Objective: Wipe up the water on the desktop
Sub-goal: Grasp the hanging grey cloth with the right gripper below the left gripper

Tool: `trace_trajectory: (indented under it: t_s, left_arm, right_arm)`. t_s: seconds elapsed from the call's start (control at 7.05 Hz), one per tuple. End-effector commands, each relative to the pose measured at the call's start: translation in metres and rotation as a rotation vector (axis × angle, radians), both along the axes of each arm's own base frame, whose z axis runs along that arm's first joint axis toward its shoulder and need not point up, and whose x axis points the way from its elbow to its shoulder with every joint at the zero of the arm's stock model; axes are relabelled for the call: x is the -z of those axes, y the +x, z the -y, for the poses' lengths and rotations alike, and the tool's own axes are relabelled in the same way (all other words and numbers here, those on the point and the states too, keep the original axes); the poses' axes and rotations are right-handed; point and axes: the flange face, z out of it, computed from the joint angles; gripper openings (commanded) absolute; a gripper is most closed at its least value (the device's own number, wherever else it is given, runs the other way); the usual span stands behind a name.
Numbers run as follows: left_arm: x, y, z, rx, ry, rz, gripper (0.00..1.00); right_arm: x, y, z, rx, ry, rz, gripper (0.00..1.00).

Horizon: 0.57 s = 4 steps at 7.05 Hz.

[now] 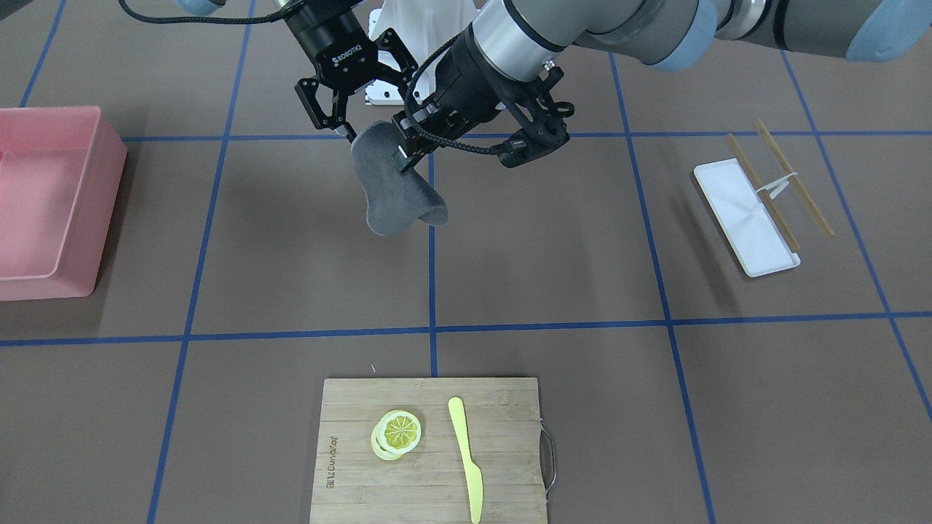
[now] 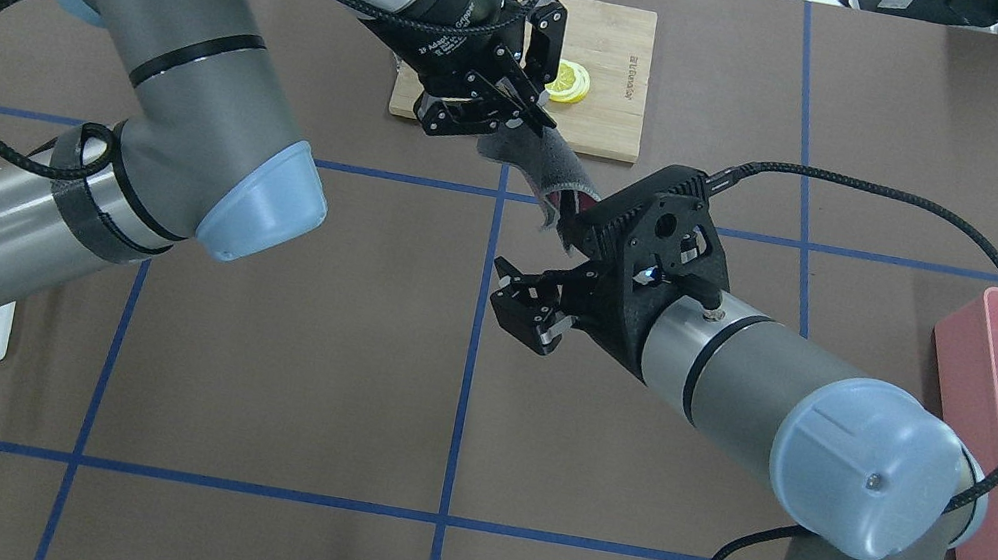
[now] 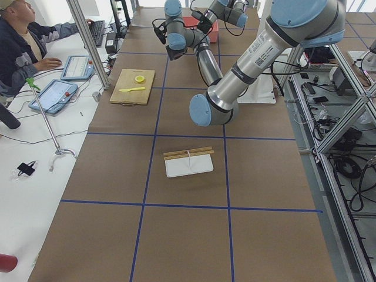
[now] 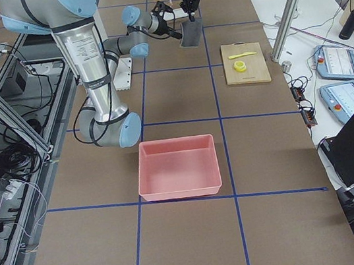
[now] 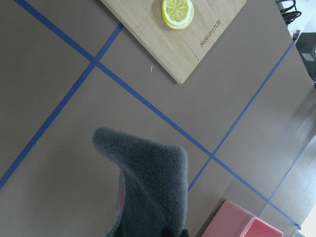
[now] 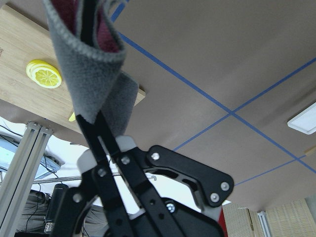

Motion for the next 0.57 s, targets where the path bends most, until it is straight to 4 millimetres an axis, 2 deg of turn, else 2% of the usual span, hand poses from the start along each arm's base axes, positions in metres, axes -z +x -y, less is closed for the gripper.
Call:
trace_trajectory:
  t_s: [0.0,0.43]
  left_arm:
    - [-0.0028,-0.002,-0.0018,0.0,0.007,0.001,0.0]
    - [-0.0004,-0.0028,-0.0023,0.002,0.005,-0.002,0.0]
  right_arm:
    - [-0.0079,0.0206,-0.0037,-0.014,-0.004,0.011,1.0]
    - [-0.0052,0.0209,-0.0043,-0.025,-0.023,0.034,1.0]
